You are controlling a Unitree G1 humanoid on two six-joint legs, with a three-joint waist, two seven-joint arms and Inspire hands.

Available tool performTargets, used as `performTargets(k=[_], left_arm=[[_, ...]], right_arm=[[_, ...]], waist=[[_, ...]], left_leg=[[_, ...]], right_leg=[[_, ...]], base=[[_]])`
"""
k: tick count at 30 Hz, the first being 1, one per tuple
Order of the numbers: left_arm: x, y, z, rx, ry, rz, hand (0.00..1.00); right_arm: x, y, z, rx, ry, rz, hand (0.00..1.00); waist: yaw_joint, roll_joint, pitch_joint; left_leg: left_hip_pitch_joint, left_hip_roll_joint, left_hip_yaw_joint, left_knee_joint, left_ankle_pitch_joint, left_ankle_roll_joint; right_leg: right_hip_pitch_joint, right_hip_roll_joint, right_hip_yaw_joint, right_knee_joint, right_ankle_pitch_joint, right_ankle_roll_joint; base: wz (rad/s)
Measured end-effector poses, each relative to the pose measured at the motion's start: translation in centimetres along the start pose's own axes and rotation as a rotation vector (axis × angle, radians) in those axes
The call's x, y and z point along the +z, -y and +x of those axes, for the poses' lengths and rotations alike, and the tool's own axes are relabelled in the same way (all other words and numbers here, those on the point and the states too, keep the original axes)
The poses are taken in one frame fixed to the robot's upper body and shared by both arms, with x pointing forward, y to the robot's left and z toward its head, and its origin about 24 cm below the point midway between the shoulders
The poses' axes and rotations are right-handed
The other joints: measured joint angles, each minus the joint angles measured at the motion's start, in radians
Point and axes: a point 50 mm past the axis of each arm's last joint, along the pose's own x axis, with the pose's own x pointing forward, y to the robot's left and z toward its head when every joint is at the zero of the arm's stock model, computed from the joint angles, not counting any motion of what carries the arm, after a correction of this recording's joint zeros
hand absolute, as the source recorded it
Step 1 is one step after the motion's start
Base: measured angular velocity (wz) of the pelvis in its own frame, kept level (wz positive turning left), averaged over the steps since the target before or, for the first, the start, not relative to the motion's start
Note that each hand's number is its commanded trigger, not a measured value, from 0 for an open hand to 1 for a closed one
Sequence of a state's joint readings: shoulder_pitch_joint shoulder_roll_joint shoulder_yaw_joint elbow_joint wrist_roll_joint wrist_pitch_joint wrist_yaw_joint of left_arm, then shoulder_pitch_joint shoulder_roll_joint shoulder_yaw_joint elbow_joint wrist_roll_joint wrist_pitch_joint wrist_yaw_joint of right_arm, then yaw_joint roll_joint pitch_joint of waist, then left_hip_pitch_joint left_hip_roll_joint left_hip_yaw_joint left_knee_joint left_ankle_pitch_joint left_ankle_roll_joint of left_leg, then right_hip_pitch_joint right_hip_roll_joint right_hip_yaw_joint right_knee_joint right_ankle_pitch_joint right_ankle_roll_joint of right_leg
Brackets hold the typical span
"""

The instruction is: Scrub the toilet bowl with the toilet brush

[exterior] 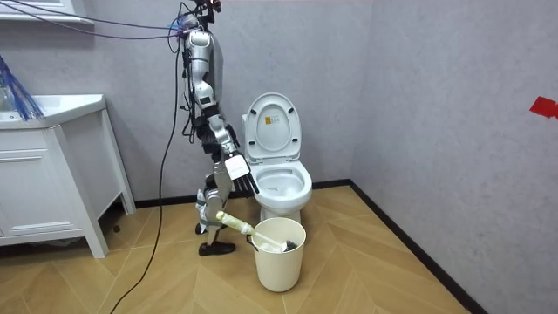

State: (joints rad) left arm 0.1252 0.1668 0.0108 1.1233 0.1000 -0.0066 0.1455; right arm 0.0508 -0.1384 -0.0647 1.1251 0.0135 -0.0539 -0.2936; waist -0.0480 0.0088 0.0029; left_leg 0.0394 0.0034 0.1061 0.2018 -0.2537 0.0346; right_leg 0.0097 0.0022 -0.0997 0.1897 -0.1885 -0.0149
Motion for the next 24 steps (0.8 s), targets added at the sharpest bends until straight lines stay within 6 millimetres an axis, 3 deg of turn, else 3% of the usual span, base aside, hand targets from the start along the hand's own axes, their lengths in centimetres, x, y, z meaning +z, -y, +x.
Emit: performTargets(k=[4, 7, 9, 15, 19, 20, 24], left_arm=[[1.3, -0.2, 0.3, 0.012, 0.033, 0.016, 0.00], [2.2, 0.3, 0.4, 0.000, 0.045, 0.024, 0.00], [3.8, 0.5, 0.6, -0.002, 0.092, 0.022, 0.00], [5.7, 0.9, 0.7, 0.001, 0.147, 0.040, 0.00], [7.8, 1.3, 0.7, -0.006, 0.191, 0.053, 0.00], [8.5, 1.2, 0.8, -0.002, 0.208, 0.049, 0.00], [10.2, 1.0, 0.7, 0.036, 0.244, 0.018, 0.00]], right_arm=[[1.0, 0.6, 0.5, -0.040, -0.002, 0.039, 0.00], [1.7, 0.5, 0.8, -0.050, -0.015, 0.034, 0.00], [2.5, 0.4, 1.0, -0.057, -0.003, 0.046, 0.00], [2.9, 0.4, 1.1, -0.085, -0.029, 0.081, 0.00], [3.8, 0.5, 1.3, -0.103, -0.029, 0.110, 0.00], [4.4, 0.8, 1.4, -0.111, -0.020, 0.121, 0.00], [5.7, 1.9, 1.8, -0.140, -0.021, 0.153, 0.00]], waist=[[-0.001, 0.003, 0.0012], [-0.005, 0.007, 0.0077], [-0.003, 0.011, 0.0120], [0.005, 0.017, 0.0165], [0.014, 0.023, 0.0238], [0.023, 0.027, 0.0288], [0.028, 0.031, 0.0330]], left_leg=[[-0.062, -0.001, -0.025, 0.022, 0.006, 0.006], [-0.125, -0.003, -0.031, 0.052, 0.008, 0.009], [-0.198, -0.003, -0.041, 0.095, 0.008, 0.009], [-0.327, -0.014, -0.045, 0.166, 0.008, 0.010], [-0.458, -0.018, -0.038, 0.268, 0.005, 0.015], [-0.500, -0.019, -0.039, 0.294, 0.003, 0.017], [-0.625, -0.035, -0.044, 0.356, 0.005, 0.022]], right_leg=[[-0.051, -0.008, -0.017, 0.021, 0.001, 0.001], [-0.103, -0.016, -0.044, 0.045, 0.000, 0.000], [-0.172, -0.020, -0.053, 0.084, 0.000, 0.000], [-0.317, -0.035, -0.052, 0.190, -0.011, -0.007], [-0.447, -0.057, -0.049, 0.296, -0.036, -0.013], [-0.489, -0.062, -0.052, 0.325, -0.037, -0.016], [-0.628, -0.093, -0.053, 0.422, -0.056, -0.024]], base=[[0.21], [0.17], [0.13], [0.02], [0.04], [0.09], [0.09]])
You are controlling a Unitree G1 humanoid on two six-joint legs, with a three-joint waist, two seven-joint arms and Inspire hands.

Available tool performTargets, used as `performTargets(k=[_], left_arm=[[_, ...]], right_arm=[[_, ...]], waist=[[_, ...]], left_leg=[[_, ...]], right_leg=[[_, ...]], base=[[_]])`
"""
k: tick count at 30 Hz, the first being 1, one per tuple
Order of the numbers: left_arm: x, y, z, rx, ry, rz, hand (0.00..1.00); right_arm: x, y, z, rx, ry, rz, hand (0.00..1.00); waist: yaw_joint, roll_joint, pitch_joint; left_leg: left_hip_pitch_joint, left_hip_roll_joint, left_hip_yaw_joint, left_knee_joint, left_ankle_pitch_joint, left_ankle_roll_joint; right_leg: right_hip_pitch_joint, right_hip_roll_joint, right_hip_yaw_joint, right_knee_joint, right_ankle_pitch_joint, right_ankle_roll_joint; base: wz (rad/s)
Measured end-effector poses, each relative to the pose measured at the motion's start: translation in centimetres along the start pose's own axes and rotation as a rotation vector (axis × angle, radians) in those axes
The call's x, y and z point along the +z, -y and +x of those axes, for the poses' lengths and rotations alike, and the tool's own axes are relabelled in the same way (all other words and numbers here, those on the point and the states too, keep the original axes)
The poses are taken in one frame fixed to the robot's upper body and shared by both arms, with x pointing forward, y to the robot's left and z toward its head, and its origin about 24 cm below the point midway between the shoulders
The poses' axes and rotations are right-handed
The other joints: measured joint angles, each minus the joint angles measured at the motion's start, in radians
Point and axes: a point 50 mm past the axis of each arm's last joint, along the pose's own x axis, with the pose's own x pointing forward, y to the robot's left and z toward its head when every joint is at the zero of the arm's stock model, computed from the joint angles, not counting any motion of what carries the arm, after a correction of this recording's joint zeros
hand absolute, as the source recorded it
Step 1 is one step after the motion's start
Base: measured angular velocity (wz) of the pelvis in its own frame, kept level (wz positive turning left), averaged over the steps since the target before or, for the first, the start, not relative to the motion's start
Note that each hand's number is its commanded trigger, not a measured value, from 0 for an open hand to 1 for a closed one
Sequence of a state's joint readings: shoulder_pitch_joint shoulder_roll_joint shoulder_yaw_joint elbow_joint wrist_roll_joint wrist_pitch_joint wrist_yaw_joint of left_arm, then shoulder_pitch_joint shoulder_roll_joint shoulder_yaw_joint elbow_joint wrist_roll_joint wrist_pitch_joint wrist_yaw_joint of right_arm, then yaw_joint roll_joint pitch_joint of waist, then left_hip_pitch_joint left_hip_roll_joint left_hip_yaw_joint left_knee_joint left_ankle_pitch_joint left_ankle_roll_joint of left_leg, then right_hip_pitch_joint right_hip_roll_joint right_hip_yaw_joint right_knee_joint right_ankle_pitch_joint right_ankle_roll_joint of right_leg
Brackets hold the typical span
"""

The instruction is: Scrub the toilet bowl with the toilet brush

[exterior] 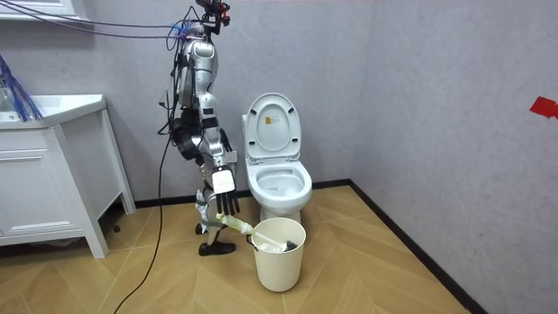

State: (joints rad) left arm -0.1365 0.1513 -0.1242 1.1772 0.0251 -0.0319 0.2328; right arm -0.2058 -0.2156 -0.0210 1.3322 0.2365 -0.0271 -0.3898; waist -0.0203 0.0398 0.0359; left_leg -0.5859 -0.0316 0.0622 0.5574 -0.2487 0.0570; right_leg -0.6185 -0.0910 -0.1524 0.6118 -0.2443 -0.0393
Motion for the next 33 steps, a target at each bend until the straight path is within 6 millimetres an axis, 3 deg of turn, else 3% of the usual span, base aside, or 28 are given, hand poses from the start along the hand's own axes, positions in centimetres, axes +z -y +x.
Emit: performTargets(k=[7, 9, 15, 24, 28, 33], left_arm=[[0.6, 0.0, 0.1, 0.014, 0.008, -0.041, 0.00], [1.8, 0.1, 0.1, 0.013, 0.055, -0.028, 0.00], [3.6, 0.4, 0.1, 0.022, 0.124, -0.003, 0.00], [7.1, -0.5, 0.2, 0.040, 0.238, -0.044, 0.00], [7.6, -0.9, 0.2, 0.043, 0.268, -0.027, 0.00], [7.6, -1.1, 0.1, 0.049, 0.269, -0.021, 0.00]], right_arm=[[4.2, 0.7, 0.5, -0.034, 0.064, 0.044, 0.00], [5.7, 1.5, 0.7, -0.063, 0.093, 0.055, 0.00], [7.4, 2.3, 0.8, -0.091, 0.135, 0.051, 0.00], [9.5, 3.4, 0.8, -0.135, 0.191, 0.032, 0.00], [9.8, 3.9, 0.9, -0.145, 0.199, 0.044, 0.00], [9.6, 3.9, 1.0, -0.128, 0.194, 0.040, 0.00]], waist=[[0.011, 0.003, 0.0014], [0.025, 0.001, 0.0028], [0.028, -0.005, 0.0069], [0.040, 0.001, 0.0102], [0.056, 0.010, 0.0132], [0.060, 0.015, 0.0155]], left_leg=[[-0.163, -0.004, -0.004, 0.028, 0.046, -0.005], [-0.218, -0.002, 0.006, 0.027, 0.062, -0.003], [-0.282, 0.000, 0.015, 0.029, 0.076, -0.001], [-0.396, -0.001, 0.017, 0.092, 0.055, -0.003], [-0.442, -0.002, 0.015, 0.126, 0.045, -0.001], [-0.493, -0.017, 0.006, 0.217, 0.008, -0.001]], right_leg=[[-0.163, -0.002, 0.012, 0.032, 0.039, -0.002], [-0.223, -0.012, 0.011, 0.036, 0.053, -0.006], [-0.291, -0.012, 0.013, 0.050, 0.062, -0.019], [-0.403, -0.011, 0.013, 0.103, 0.049, -0.029], [-0.445, -0.014, 0.011, 0.144, 0.037, -0.030], [-0.499, -0.046, 0.012, 0.251, -0.024, -0.029]], base=[[0.05], [0.00], [0.03], [-0.02], [0.07], [0.20]])
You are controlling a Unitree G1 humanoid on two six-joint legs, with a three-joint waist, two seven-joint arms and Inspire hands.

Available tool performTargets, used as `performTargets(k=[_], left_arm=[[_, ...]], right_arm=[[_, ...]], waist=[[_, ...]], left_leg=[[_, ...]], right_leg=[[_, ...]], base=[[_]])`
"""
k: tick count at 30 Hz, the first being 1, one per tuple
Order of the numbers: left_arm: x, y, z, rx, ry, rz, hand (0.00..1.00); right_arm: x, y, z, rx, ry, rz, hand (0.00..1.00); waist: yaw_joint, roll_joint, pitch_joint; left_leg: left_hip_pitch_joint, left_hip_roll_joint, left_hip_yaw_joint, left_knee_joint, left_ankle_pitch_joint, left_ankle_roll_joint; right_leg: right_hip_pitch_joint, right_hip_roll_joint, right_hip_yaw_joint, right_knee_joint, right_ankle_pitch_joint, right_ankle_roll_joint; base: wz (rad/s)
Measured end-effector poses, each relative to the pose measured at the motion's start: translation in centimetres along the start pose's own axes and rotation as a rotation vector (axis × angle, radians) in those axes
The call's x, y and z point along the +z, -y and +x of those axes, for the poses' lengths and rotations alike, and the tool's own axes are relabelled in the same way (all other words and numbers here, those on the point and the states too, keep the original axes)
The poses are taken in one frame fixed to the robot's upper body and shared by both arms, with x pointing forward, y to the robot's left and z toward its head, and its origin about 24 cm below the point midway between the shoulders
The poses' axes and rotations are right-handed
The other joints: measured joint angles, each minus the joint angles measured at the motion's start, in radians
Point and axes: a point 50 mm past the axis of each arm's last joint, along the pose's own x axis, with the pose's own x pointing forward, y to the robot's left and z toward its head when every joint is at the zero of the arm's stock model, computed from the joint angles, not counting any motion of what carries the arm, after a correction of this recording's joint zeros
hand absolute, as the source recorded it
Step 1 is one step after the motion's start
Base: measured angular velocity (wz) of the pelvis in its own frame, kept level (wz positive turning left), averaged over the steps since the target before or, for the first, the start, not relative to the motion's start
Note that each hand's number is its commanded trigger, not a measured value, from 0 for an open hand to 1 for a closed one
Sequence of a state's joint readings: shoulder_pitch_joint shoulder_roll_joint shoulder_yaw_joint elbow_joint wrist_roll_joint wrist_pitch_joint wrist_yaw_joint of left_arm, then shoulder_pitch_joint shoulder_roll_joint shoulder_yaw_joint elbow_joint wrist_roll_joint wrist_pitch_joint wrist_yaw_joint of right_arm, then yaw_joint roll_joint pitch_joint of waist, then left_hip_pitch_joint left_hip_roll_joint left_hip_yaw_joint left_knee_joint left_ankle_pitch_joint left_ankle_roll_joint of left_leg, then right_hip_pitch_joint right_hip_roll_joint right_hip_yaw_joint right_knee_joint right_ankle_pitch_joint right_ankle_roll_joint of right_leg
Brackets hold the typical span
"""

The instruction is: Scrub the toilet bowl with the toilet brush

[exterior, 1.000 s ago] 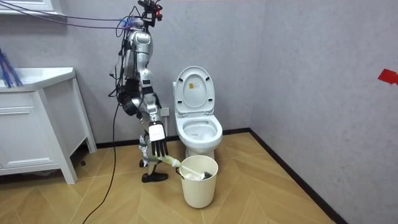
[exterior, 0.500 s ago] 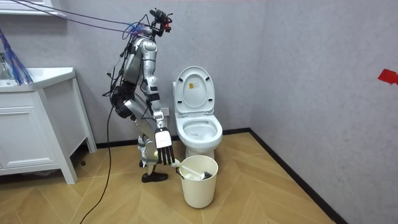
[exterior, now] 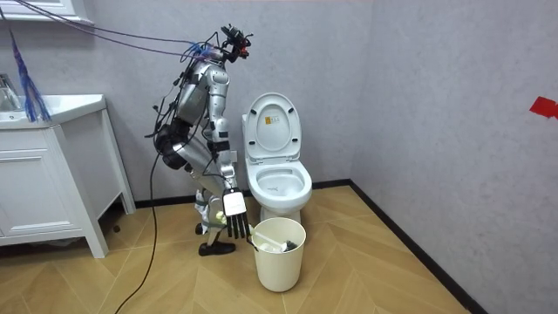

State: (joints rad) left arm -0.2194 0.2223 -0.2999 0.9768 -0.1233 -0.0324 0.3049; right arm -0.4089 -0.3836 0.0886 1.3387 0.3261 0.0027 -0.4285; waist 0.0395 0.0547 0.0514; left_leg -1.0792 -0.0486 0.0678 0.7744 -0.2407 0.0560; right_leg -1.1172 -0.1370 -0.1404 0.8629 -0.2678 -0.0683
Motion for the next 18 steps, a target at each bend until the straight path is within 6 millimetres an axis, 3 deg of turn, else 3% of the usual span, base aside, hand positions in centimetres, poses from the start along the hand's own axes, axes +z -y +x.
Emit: performTargets(k=[8, 18], left_arm=[[0.8, -0.2, 0.0, 0.020, 0.039, 0.018, 0.00], [1.1, 0.0, 0.0, 0.001, 0.063, 0.038, 0.00]], right_arm=[[0.2, -0.6, -0.1, 0.071, -0.011, 0.028, 0.00], [0.2, -1.0, -0.1, 0.166, -0.029, 0.083, 0.00]], waist=[[0.003, 0.008, -0.0012], [0.022, 0.014, -0.0018]], left_leg=[[-0.104, 0.001, 0.008, 0.161, -0.058, 0.002], [-0.150, 0.004, 0.002, 0.227, -0.076, -0.010]], right_leg=[[-0.100, -0.016, 0.005, 0.150, -0.051, -0.011], [-0.140, -0.020, 0.003, 0.210, -0.067, -0.019]], base=[[0.01], [0.01]])
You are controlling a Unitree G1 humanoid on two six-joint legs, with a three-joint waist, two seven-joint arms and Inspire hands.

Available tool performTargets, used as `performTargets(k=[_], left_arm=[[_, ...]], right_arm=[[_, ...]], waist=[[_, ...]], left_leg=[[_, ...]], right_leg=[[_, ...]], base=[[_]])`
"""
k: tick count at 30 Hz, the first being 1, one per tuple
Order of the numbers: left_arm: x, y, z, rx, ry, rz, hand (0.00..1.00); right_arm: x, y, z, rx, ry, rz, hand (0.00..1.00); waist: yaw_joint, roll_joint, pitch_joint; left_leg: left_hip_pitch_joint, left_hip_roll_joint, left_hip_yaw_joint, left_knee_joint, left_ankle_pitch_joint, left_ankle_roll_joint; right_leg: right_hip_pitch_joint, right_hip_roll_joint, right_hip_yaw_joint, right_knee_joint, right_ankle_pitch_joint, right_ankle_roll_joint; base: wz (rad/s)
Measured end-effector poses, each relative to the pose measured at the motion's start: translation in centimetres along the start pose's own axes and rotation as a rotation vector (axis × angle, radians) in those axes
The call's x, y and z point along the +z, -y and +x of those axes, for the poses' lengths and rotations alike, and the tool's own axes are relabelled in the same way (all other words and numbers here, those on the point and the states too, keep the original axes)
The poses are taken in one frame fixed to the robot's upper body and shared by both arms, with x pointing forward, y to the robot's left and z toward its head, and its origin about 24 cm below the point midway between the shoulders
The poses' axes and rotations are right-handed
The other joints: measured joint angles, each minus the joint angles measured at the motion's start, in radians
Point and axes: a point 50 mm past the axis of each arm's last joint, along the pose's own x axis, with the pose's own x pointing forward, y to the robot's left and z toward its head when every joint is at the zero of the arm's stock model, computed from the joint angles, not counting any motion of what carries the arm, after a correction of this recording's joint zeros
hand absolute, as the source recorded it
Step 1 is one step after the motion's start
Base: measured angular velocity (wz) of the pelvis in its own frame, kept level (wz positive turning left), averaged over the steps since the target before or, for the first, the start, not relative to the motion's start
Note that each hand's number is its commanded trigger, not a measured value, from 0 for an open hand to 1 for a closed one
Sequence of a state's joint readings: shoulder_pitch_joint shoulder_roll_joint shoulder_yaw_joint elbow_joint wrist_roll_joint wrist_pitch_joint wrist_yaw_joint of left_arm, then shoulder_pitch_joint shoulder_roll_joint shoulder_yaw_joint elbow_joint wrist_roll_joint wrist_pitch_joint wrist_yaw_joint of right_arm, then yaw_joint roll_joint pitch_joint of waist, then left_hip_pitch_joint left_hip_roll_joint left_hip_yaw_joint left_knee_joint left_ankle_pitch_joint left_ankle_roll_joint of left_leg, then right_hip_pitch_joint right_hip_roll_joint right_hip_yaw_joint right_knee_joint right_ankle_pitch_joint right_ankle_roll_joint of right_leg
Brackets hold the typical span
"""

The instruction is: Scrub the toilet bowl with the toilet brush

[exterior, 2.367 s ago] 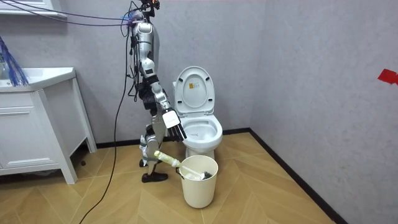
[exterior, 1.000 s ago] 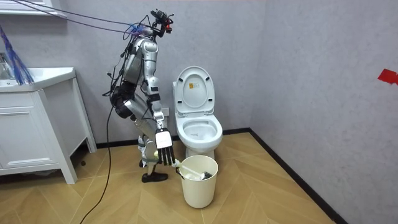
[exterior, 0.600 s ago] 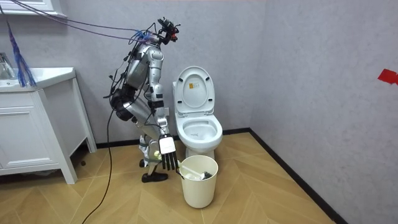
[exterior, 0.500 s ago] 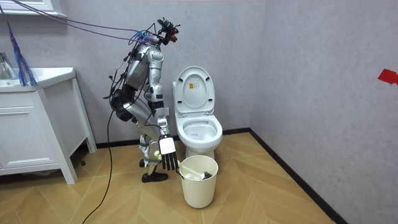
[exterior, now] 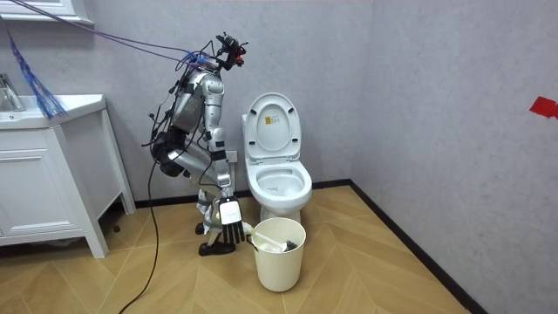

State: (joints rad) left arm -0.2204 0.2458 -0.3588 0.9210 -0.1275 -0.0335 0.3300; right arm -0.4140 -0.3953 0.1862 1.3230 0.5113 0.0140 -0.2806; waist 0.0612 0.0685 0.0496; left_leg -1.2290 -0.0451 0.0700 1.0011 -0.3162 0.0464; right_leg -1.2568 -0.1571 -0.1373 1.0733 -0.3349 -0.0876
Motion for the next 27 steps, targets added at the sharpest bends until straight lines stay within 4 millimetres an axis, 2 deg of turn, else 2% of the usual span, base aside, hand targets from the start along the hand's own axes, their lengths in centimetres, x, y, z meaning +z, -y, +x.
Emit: performTargets(k=[6, 7, 8, 9, 16, 27], left_arm=[[-0.1, 0.0, 0.0, -0.018, -0.005, 0.001, 0.00], [-0.1, 0.0, 0.0, -0.018, -0.005, 0.002, 0.00], [-0.3, -0.1, -0.1, -0.020, -0.008, 0.004, 0.00], [-0.6, -0.2, -0.2, -0.024, -0.009, 0.007, 0.00], [-1.6, -0.8, -0.6, -0.016, -0.039, 0.025, 0.00], [-2.6, -0.7, -0.9, -0.018, -0.076, 0.019, 0.00]], right_arm=[[-0.3, -0.1, 0.0, 0.045, -0.008, -0.010, 0.00], [-0.3, -0.1, 0.0, 0.047, -0.011, -0.006, 0.10], [-0.4, -0.1, 0.0, 0.052, -0.016, 0.001, 0.74], [-0.4, 0.0, 0.0, 0.057, -0.020, 0.016, 1.00], [-0.4, 0.7, 0.2, 0.067, -0.033, 0.038, 1.00], [-1.5, 0.9, 0.1, 0.056, -0.081, 0.101, 1.00]], waist=[[0.002, 0.001, 0.0007], [0.002, 0.001, 0.0007], [0.004, 0.001, 0.0005], [0.004, 0.004, 0.0003], [0.009, 0.010, -0.0001], [0.029, 0.010, -0.0004]], left_leg=[[-0.007, -0.001, 0.001, 0.006, -0.003, -0.003], [-0.007, -0.001, 0.001, 0.008, -0.004, -0.004], [-0.008, -0.001, 0.001, 0.012, -0.007, -0.006], [-0.011, 0.000, -0.002, 0.021, -0.011, -0.008], [-0.025, 0.000, -0.004, 0.047, -0.023, -0.010], [-0.031, 0.004, -0.017, 0.075, -0.037, -0.025]], right_leg=[[-0.010, 0.001, 0.000, 0.013, -0.004, -0.006], [-0.010, 0.001, 0.000, 0.015, -0.005, -0.007], [-0.011, 0.002, 0.000, 0.019, -0.008, -0.008], [-0.012, 0.004, 0.000, 0.025, -0.013, -0.009], [-0.028, 0.004, 0.001, 0.055, -0.030, -0.015], [-0.028, 0.003, -0.009, 0.079, -0.045, -0.026]], base=[[0.02], [0.00], [0.00], [0.00], [0.00], [0.00]])
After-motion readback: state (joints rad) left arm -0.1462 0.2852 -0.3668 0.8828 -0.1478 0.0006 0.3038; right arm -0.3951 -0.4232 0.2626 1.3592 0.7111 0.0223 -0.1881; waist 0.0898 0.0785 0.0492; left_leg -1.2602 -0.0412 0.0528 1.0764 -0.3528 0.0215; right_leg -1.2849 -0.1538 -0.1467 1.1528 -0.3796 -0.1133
